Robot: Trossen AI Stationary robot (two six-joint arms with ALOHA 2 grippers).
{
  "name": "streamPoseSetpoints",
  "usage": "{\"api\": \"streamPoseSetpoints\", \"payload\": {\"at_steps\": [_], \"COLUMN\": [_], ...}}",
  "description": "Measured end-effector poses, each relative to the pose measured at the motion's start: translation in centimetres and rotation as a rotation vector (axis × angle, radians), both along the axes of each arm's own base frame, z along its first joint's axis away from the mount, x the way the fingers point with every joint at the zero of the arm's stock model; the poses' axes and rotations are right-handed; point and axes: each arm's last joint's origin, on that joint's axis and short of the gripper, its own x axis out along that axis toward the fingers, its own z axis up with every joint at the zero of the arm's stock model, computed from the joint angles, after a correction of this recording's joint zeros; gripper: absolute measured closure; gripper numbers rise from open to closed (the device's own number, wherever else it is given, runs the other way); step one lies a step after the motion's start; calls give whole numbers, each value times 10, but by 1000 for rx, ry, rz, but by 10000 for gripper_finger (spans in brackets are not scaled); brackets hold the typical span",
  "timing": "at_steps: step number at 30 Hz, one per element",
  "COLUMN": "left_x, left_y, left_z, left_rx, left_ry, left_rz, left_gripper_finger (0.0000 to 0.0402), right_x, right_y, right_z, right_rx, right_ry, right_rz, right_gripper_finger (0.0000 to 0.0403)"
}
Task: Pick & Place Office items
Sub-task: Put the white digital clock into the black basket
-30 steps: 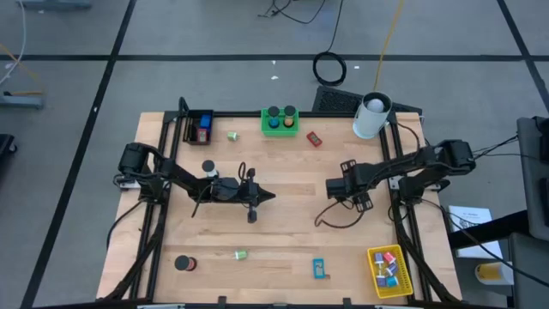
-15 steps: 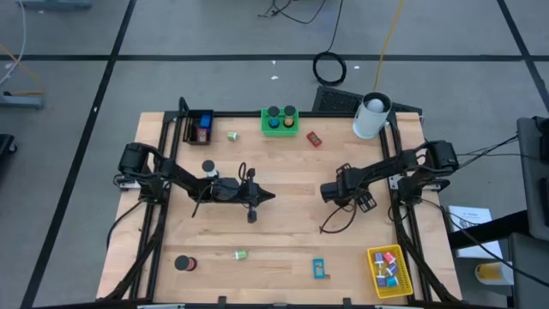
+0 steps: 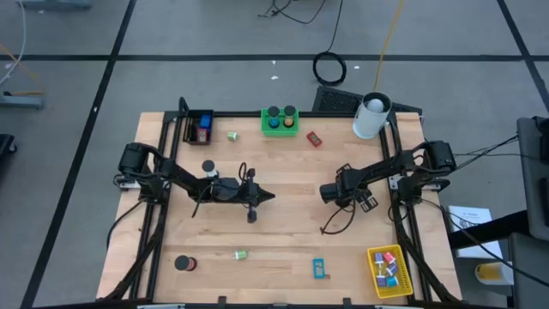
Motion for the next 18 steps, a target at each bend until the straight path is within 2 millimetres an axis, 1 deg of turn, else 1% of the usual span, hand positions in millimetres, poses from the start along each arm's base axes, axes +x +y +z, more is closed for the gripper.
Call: {"api": "streamPoseSetpoints", "payload": {"at_steps": [4, 9, 13, 18], "left_x": [0, 0, 0, -2], "left_y": [0, 1, 1, 2], "left_z": [0, 0, 0, -7], "left_rx": [22, 50, 57, 58], "left_ry": [1, 1, -18, -59], "left_rz": [-2, 23, 21, 23], "left_gripper_finger": [380, 380, 381, 381], "right_x": [5, 17, 26, 27], "right_y": [0, 7, 12, 17], "right_z": [4, 19, 35, 48], "right_rx": [-25, -34, 0, 99], "right_ry": [-56, -266, -550, -951], "right_rz": [-81, -171, -239, -274], "right_gripper_finger": [253, 259, 259, 253]}}
